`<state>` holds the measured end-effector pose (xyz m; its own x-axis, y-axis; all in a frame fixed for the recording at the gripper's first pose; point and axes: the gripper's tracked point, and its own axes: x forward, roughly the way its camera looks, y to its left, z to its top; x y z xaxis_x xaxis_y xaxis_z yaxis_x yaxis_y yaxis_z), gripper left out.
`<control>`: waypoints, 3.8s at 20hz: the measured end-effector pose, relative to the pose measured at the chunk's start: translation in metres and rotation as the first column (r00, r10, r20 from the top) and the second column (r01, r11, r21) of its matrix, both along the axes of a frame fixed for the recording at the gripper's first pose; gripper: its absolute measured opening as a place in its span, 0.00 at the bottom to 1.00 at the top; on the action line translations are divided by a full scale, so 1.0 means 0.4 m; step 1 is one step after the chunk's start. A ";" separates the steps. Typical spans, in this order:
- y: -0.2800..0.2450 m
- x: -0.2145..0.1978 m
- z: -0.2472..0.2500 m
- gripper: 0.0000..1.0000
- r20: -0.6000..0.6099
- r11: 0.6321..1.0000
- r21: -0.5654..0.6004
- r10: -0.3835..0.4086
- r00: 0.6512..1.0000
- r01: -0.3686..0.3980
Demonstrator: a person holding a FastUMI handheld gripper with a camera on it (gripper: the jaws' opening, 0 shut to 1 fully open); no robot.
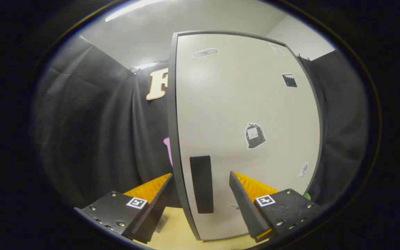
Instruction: Open the shoe cabinet door, grab the shoes and put them into the shoe cabinet, then close the shoe cabinet door.
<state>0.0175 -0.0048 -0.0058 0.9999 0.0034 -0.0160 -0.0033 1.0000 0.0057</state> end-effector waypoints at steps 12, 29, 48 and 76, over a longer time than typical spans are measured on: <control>0.003 0.071 -0.041 0.66 -0.031 1.000 0.017 -0.005 0.999 0.006; -0.007 0.069 -0.047 0.27 -0.027 0.999 0.030 -0.042 0.999 0.042; -0.049 -0.104 -0.031 0.27 -0.045 0.995 0.056 0.083 0.995 -0.081; -0.426 -0.490 0.010 0.26 -0.048 0.993 0.049 0.106 0.993 -0.104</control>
<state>-0.1785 -0.1753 -0.0018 0.9919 0.1100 -0.0635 -0.1066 0.9928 0.0549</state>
